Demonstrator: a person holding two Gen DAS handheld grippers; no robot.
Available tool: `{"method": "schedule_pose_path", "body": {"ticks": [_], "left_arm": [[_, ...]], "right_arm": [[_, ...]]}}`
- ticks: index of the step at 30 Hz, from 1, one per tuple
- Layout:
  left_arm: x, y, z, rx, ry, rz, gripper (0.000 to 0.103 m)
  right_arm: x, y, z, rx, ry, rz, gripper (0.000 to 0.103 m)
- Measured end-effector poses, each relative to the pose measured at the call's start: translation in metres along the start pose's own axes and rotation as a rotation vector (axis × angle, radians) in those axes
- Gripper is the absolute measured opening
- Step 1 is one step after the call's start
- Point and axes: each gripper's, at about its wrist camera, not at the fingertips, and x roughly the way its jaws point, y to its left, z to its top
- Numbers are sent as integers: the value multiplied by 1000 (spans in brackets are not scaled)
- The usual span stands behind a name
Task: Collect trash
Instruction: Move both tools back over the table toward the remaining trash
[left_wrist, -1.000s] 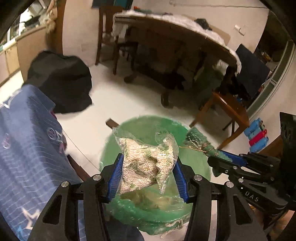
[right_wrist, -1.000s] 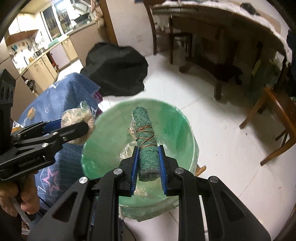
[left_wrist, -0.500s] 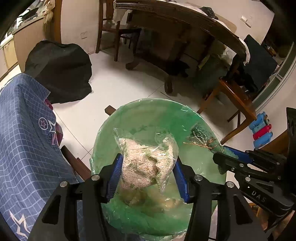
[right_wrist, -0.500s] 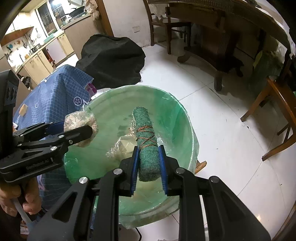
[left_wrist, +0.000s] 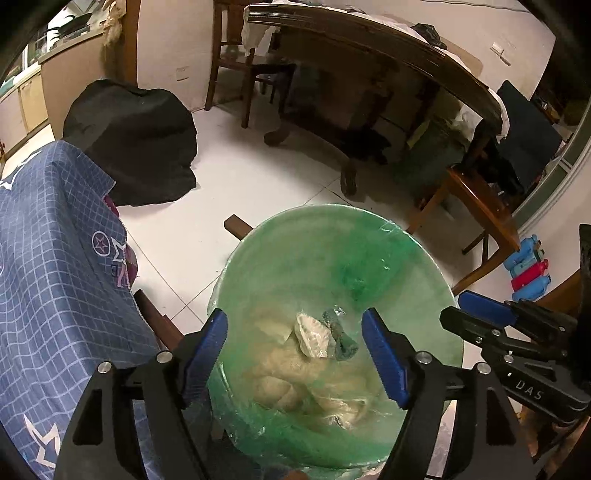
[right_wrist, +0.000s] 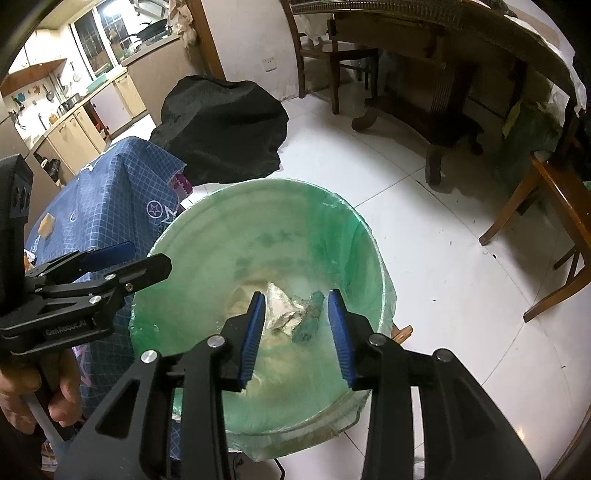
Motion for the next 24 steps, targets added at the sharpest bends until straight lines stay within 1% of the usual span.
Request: {"method": "schedule_pose_path", "body": {"ticks": [2,4,6,8,9,11,13,16,20,24], "left_arm": [[-4,1,-3,4,-4,0,75],[-13,3,-7,10,-16,4,75],[-28,9,-16,14,-41,6,75],[-48,20,-28,16,-70,12,75],[-58,26,-35,16,-86,21,75],[-81,43,-49,4,-118,44,75],[-110,69,-67,-31,-157,69,75],[-156,111,-95,-96,-212,124,76],[-214,170,-131,-197,-275,208,76],[-264,215,-161,-251,-320,282,77]], "right_arm": [[-3,1,-1,-2,-8,1,34],[-13,7,-3,-8,-46,8,35],[-27,17,-7,-22,-95,32,40],[-41,32,-13,-47,-150,58,49],[-47,40,-16,-62,-173,74,51],[-56,61,-24,-93,-207,121,59],[-61,87,-34,-130,-228,181,63],[-60,124,-42,-174,-228,246,64],[-53,185,-49,-246,-208,345,65],[-48,233,-54,-294,-184,405,65]]}}
